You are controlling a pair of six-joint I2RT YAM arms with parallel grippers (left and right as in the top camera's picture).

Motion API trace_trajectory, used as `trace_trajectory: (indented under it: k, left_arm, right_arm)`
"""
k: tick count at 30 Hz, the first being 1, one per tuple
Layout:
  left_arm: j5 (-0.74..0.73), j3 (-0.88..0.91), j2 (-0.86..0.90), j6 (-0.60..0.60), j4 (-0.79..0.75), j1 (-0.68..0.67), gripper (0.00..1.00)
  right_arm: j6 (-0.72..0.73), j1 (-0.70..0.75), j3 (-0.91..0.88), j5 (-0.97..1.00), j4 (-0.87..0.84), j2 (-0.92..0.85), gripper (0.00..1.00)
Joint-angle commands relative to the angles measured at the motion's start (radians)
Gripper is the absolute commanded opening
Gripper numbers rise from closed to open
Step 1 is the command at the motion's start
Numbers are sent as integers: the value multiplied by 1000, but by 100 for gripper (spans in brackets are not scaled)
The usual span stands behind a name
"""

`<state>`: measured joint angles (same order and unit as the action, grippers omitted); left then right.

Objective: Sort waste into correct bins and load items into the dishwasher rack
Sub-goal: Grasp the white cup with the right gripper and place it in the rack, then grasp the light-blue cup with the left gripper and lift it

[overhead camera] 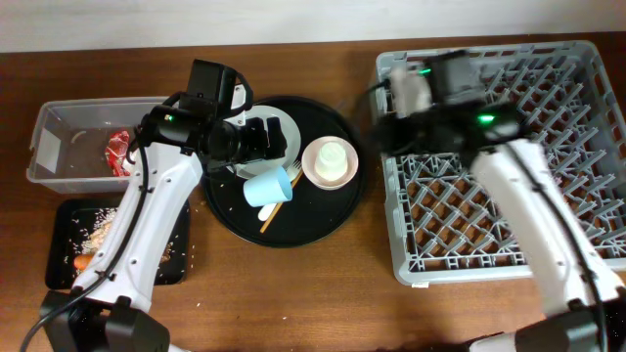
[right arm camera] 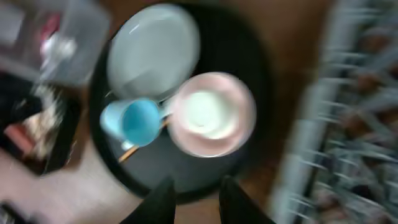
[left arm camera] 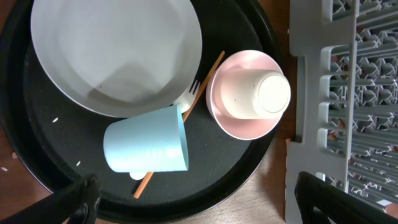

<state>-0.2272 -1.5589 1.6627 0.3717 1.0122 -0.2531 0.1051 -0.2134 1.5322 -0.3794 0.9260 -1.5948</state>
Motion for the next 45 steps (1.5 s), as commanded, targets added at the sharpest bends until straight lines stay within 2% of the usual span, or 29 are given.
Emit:
trace_trajectory:
  k: [1, 3, 5, 6, 7, 8, 9, 10, 11, 13, 18, 23, 26, 29, 33, 34, 36, 37, 42, 45]
  left_arm:
    - [0, 0, -1, 9, -1, 2, 99]
    - [46, 0, -1, 9, -32, 2, 99]
    - [125, 0, -1, 9, -33, 3, 99]
    - [113, 0, -1, 19, -34, 2, 99]
    - [161, 0, -1, 81, -14, -16, 93]
    - [293, 0, -1, 179, 19, -69, 89]
    - [381, 3, 2, 228, 21, -125, 75]
    - [509, 5, 10, 301, 21, -216, 66]
    - [563, 8, 22, 348, 21, -269, 66]
    - [587, 8, 71, 354, 18, -343, 68]
    - [621, 8, 257, 403, 18, -354, 67]
    - [650, 8, 353, 403, 17, -276, 66]
    - [575, 8, 357, 402, 20, -224, 53]
    - [560, 8, 357, 401, 44, -224, 48]
    - [563, -13, 356, 389, 89, -224, 49]
    - [563, -29, 356, 390, 104, -224, 54]
    - [561, -60, 356, 390, 134, -224, 56]
    - [555, -65, 356, 390, 138, -224, 61]
    - [436, -82, 357, 390, 144, -229, 60]
    - [451, -78, 367, 390, 133, -259, 60]
  right_arm:
    - [50, 153, 19, -21, 95, 37, 40]
    - [-6, 245, 19, -20, 198, 35, 42]
    - [-21, 286, 19, -20, 234, 35, 44]
    - [-23, 288, 19, -16, 238, 35, 47]
    - [-23, 287, 19, -16, 238, 35, 49]
    - [-23, 287, 19, -16, 238, 35, 49]
    - [-23, 287, 19, -16, 238, 35, 50]
    - [-23, 287, 18, -11, 242, 34, 50]
    - [-23, 287, 17, 0, 251, 34, 50]
    - [-23, 287, 15, 0, 254, 34, 50]
    - [-23, 287, 15, 34, 257, 34, 51]
    - [-23, 287, 15, 34, 262, 34, 51]
    - [-23, 287, 15, 34, 262, 34, 51]
    - [-23, 287, 15, 34, 262, 34, 51]
    - [-23, 287, 15, 43, 261, 32, 51]
    - [-23, 287, 15, 50, 261, 32, 51]
    - [-23, 287, 15, 52, 261, 32, 51]
    - [-23, 287, 15, 52, 261, 32, 51]
    - [-23, 287, 15, 52, 264, 32, 51]
    - [-23, 287, 15, 52, 264, 32, 51]
